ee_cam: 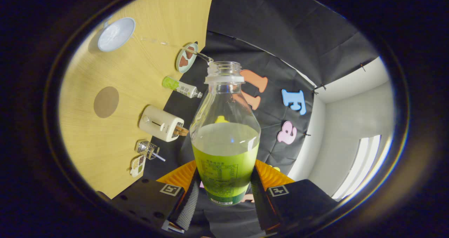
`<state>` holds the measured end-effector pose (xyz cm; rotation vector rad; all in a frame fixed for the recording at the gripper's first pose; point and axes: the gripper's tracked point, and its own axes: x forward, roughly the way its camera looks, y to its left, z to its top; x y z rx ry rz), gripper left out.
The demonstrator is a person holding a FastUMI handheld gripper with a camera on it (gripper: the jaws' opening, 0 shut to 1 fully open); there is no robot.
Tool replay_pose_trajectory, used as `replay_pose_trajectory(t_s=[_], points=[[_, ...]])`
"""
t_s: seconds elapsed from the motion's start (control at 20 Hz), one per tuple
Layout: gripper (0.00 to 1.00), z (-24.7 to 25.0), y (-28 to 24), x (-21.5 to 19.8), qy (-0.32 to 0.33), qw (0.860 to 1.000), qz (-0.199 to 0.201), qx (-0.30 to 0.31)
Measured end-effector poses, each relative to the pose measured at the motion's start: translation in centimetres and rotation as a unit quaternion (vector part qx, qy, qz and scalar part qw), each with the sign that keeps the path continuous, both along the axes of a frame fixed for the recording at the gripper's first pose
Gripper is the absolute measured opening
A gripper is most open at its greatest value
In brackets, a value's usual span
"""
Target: Take the bottle from table, then pour the juice into the cup, finally place the bottle on the coaster
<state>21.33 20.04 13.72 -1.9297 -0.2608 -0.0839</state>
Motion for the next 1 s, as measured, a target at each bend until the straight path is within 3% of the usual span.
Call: replay_pose_trajectory(t_s=[1.0], points=[[0.76,0.1,1.1,-0.5,-0.007,1.0,0.01,-0.016]])
